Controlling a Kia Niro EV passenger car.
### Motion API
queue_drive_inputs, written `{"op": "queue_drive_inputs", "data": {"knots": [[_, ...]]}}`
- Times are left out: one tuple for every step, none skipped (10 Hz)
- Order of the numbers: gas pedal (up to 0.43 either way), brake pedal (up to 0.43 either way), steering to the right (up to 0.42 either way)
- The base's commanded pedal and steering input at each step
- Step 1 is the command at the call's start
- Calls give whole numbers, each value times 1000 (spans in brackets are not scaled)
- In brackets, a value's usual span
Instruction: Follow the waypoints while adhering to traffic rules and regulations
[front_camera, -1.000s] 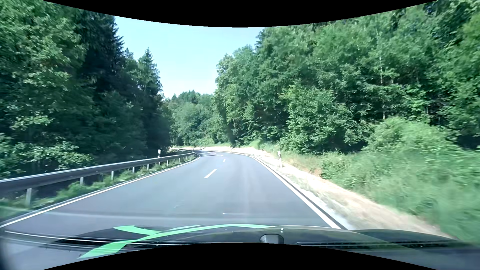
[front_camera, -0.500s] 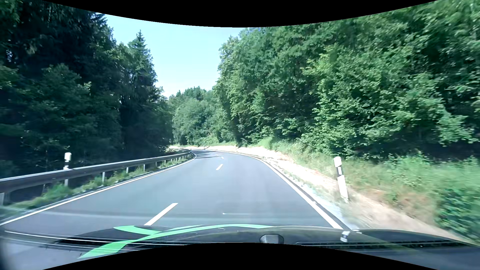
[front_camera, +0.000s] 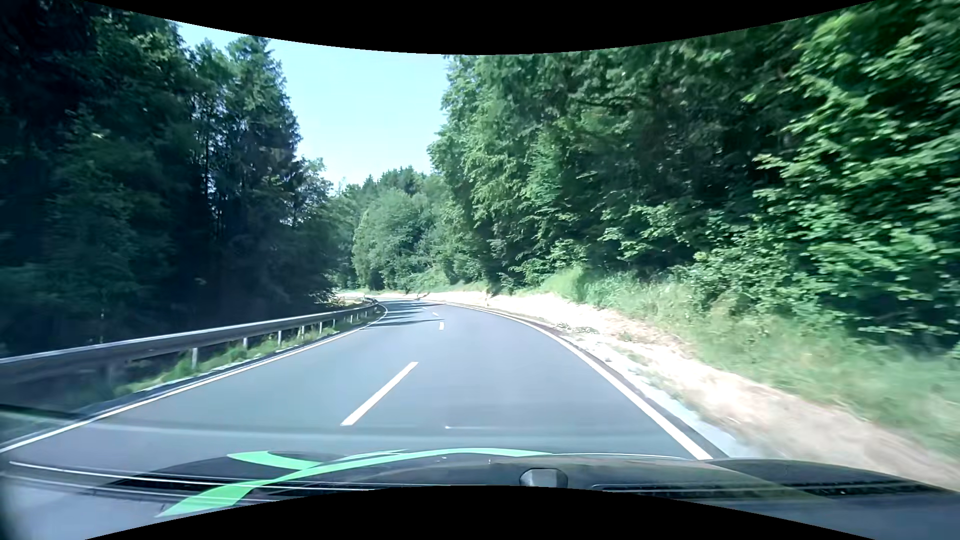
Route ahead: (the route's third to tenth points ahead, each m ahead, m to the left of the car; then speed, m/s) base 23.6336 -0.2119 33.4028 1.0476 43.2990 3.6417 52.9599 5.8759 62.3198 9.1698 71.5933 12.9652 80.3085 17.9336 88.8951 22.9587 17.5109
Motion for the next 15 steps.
{"op": "queue_drive_inputs", "data": {"knots": [[169, 0, -33], [169, 0, -34], [177, 0, -34], [177, 0, -34], [177, 0, -36], [177, 0, -38], [157, 0, -39], [150, 0, -39], [157, 0, -39], [169, 0, -39], [177, 0, -39], [189, 0, -38], [197, 0, -37], [197, 0, -34], [209, 0, -33]]}}
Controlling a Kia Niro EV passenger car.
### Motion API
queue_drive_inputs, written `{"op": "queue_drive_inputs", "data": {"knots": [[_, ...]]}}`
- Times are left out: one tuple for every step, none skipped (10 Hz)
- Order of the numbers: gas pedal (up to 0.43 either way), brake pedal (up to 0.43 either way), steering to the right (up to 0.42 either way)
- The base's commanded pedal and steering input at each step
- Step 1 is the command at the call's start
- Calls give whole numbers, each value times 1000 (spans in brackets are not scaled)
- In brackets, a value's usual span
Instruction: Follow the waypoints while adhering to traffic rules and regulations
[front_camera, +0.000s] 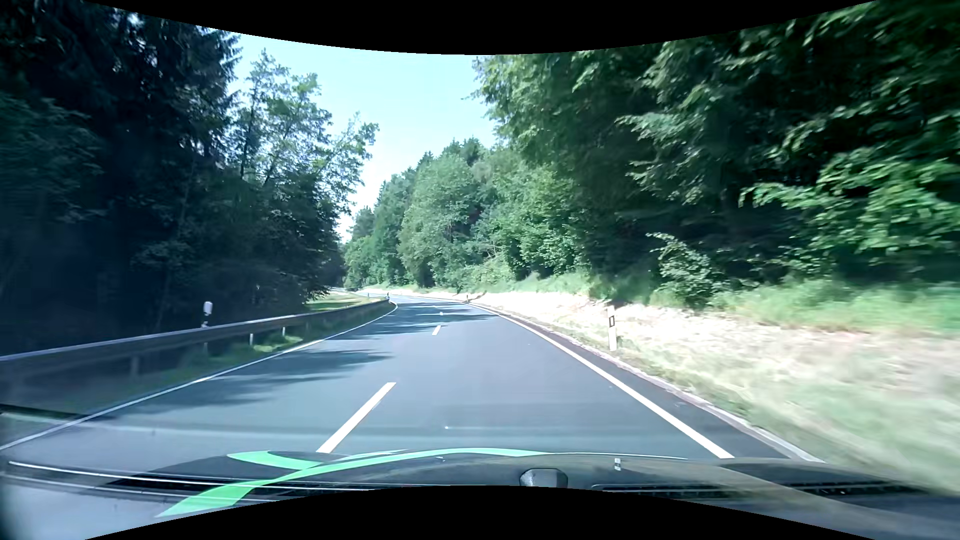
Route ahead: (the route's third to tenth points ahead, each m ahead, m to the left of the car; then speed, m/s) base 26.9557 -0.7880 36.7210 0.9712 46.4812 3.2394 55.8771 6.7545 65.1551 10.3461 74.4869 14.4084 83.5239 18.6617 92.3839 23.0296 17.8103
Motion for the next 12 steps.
{"op": "queue_drive_inputs", "data": {"knots": [[209, 0, -33], [209, 0, -33], [220, 0, -33], [228, 0, -33], [228, 0, -33], [228, 0, -33], [228, 0, -33], [177, 0, -33], [169, 0, -33], [169, 0, -33], [177, 0, -32], [177, 0, -32]]}}
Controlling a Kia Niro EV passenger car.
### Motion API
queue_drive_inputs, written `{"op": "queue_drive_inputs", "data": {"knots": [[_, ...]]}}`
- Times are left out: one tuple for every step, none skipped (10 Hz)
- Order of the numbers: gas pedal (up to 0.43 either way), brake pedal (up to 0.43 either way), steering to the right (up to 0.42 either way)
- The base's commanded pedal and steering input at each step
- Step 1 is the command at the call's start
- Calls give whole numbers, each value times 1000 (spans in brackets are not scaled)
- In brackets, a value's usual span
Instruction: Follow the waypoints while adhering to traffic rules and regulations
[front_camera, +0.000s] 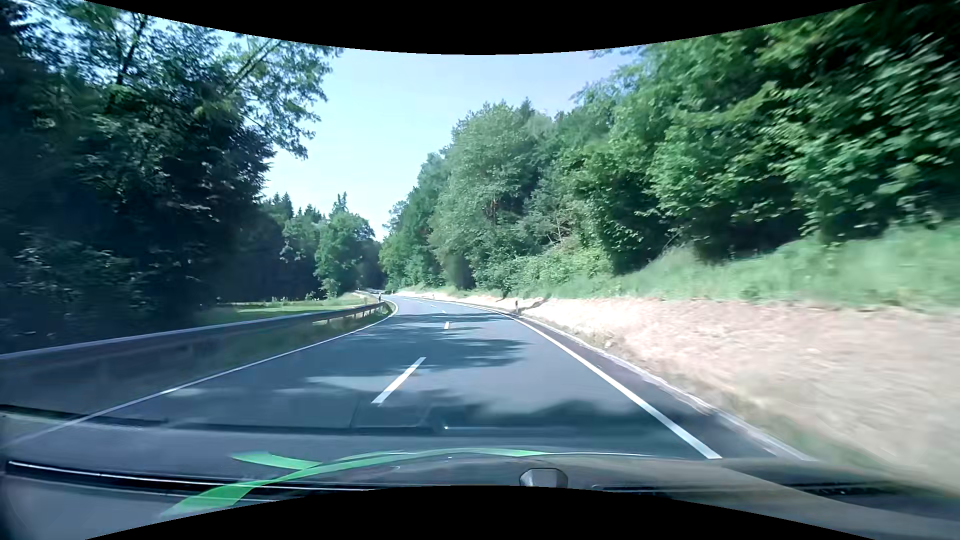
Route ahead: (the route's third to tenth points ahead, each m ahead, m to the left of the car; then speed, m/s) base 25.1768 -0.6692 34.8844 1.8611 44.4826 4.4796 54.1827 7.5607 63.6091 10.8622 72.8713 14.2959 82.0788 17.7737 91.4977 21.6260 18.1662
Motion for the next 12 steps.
{"op": "queue_drive_inputs", "data": {"knots": [[197, 0, -31], [209, 0, -31], [220, 0, -31], [220, 0, -31], [220, 0, -31], [197, 0, -31], [157, 0, -31], [150, 0, -31], [150, 0, -31], [118, 0, -31], [98, 0, -32], [87, 0, -34]]}}
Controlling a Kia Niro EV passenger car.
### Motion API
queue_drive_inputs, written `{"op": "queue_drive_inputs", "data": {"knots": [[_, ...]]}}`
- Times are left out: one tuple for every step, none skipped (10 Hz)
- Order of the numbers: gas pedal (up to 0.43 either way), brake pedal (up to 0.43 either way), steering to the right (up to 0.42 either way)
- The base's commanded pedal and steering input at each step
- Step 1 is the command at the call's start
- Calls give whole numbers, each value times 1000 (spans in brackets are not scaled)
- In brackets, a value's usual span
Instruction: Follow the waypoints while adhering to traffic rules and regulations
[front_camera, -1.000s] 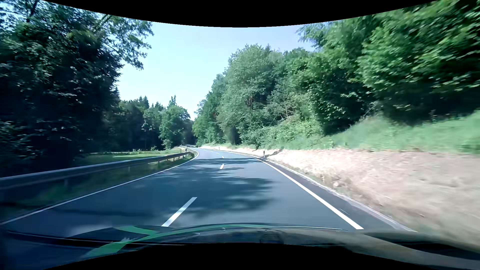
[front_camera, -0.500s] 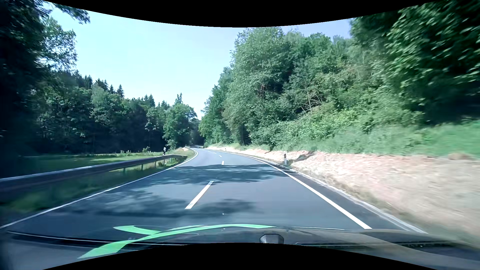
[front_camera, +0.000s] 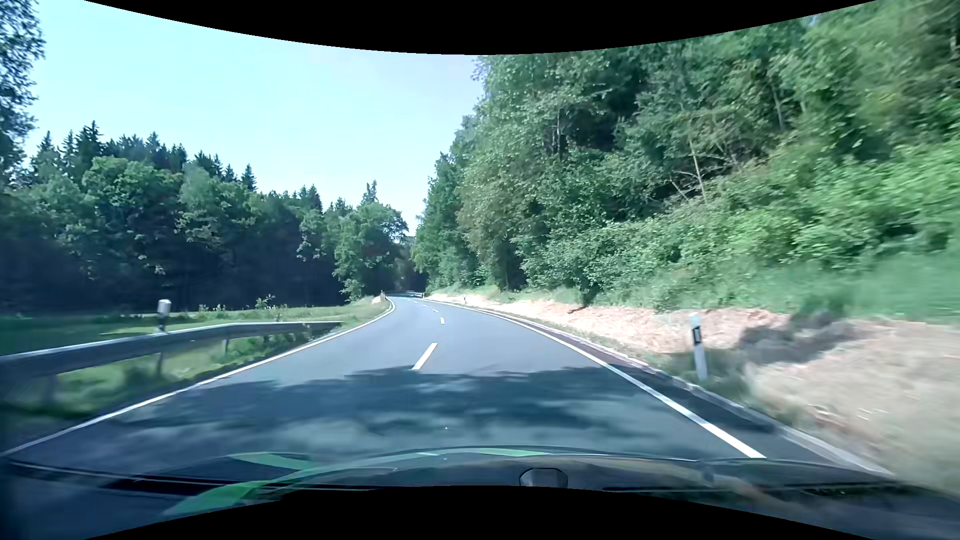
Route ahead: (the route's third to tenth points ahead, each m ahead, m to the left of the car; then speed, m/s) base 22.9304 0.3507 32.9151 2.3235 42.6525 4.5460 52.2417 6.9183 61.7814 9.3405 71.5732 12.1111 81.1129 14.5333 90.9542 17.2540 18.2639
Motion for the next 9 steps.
{"op": "queue_drive_inputs", "data": {"knots": [[87, 0, -34], [98, 0, -34], [130, 0, -34], [138, 0, -34], [150, 0, -35], [169, 0, -36], [177, 0, -37], [189, 0, -37], [189, 0, -36]]}}
